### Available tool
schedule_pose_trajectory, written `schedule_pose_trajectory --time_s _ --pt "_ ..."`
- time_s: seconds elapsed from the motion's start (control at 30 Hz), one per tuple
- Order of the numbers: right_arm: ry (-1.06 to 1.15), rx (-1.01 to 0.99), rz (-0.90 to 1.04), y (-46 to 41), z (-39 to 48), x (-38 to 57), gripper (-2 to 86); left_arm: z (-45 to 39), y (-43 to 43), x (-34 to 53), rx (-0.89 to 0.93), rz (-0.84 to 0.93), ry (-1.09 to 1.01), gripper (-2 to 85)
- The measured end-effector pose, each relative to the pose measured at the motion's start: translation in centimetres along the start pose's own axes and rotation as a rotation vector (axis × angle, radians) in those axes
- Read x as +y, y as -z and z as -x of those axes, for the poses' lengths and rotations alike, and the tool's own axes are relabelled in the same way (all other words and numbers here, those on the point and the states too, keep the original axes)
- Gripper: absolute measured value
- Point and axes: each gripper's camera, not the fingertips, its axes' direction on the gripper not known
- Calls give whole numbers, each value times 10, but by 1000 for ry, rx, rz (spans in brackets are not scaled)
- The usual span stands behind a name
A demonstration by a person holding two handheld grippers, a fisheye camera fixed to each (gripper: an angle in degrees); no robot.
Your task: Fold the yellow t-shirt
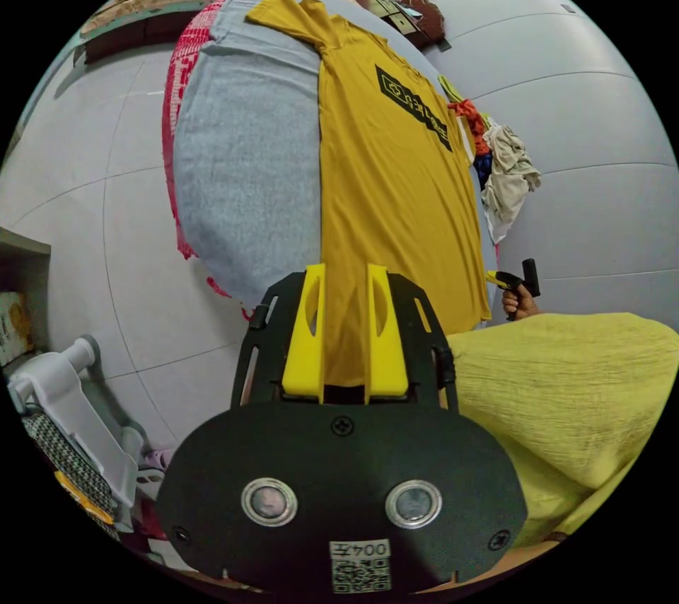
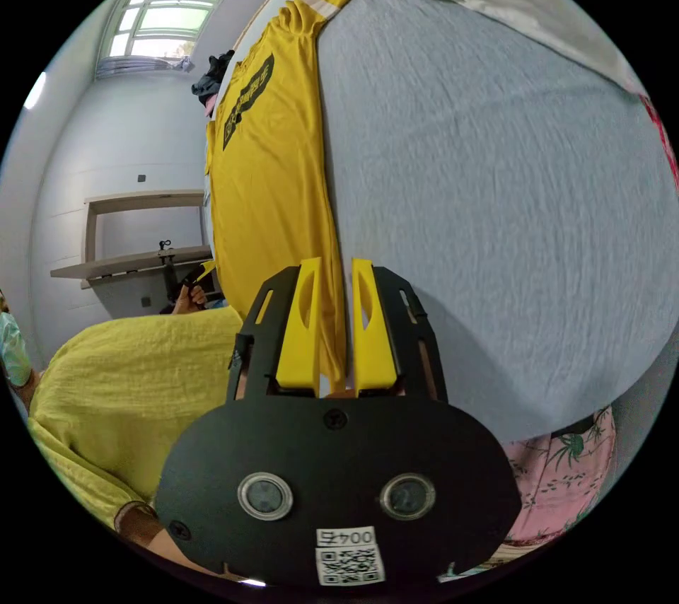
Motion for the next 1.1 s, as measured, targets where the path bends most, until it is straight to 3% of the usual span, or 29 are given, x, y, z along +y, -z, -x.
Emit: schedule_pose_trajectory --time_s 0.4,0.63,1.1 --pt "-15 -86 40 -6 -1 72 61 5 8 53 -45 -50 12 74" --pt "43 125 -14 26 22 80 1 31 39 71 -134 -44 33 12" --pt "-28 -88 23 31 -1 91 63 99 81 141 24 -184 130 15"
